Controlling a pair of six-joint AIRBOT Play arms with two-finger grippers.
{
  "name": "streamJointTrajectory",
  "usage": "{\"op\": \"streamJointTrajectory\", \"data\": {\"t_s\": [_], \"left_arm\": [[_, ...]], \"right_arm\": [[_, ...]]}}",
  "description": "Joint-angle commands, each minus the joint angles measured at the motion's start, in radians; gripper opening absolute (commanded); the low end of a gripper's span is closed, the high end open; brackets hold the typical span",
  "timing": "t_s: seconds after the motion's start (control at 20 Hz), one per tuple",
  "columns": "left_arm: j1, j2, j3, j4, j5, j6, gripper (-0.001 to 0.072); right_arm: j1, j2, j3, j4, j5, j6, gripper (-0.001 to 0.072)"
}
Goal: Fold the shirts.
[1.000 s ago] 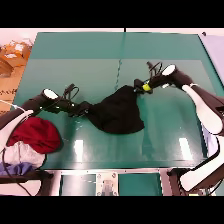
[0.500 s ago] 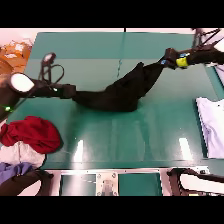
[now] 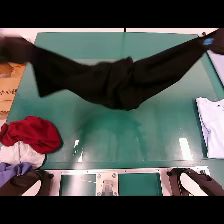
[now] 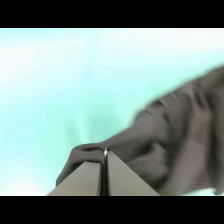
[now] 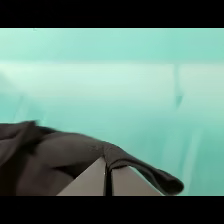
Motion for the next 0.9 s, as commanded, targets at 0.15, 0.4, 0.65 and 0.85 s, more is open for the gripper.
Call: {"op": "streamJointTrajectory", "data": {"t_s": [0.15, 0.4, 0.65, 0.85], "left_arm": [[0.001, 0.048, 0.25, 0.249, -0.062, 0.01, 0.0025], [0.001, 0.045, 0.015, 0.247, 0.016, 0.019, 0.0025], [0.001, 0.016, -0.429, 0.219, 0.383, -0.039, 0.0025], [0.001, -0.206, -0.569, 0.12, 0.676, -0.078, 0.0026]], "right_arm": [[-0.118, 0.262, 0.0, -0.018, -0.041, 0.029, 0.002], [-0.118, 0.255, -0.15, -0.02, -0.041, 0.026, 0.002], [-0.117, 0.15, -0.616, -0.015, -0.304, 0.017, 0.002], [-0.117, -0.086, -0.814, -0.016, -0.467, -0.035, 0.002]]}}
